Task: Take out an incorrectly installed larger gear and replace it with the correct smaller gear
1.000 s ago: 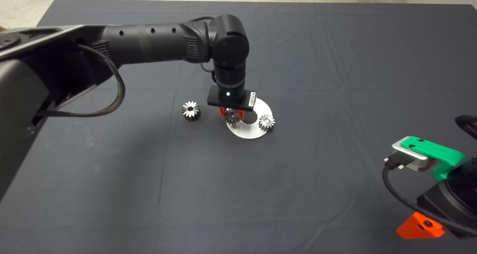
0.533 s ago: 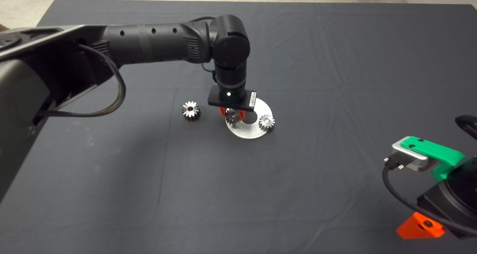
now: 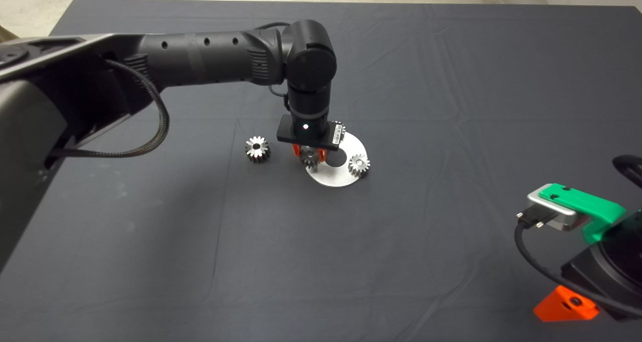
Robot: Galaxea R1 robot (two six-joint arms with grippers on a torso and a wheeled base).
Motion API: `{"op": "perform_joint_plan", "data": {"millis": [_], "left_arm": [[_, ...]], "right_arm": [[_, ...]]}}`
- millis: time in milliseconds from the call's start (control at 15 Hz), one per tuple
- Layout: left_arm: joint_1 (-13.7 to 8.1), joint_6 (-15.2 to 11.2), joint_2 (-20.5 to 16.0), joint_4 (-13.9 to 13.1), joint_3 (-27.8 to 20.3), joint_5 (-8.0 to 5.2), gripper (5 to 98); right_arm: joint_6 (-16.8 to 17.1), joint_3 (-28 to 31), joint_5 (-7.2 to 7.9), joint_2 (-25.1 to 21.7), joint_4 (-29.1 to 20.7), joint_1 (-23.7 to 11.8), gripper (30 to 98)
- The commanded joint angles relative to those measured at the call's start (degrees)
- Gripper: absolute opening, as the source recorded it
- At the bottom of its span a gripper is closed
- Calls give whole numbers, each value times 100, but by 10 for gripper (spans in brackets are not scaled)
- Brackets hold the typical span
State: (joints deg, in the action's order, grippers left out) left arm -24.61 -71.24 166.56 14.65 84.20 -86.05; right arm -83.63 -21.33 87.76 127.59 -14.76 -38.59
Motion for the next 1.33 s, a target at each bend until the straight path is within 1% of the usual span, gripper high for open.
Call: {"op": "perform_joint_plan", "data": {"millis": [0, 267, 1267], "left_arm": [[-114, -13, 31, -4, -98, -34, 347], [-105, -21, 31, -6, -151, -17, 347], [-88, -25, 4, 29, -204, -34, 347]], "right_arm": [[22, 8, 479, -18, 149, -114, 968], [22, 8, 479, -18, 149, -114, 968], [22, 17, 479, -27, 149, -114, 968]]}}
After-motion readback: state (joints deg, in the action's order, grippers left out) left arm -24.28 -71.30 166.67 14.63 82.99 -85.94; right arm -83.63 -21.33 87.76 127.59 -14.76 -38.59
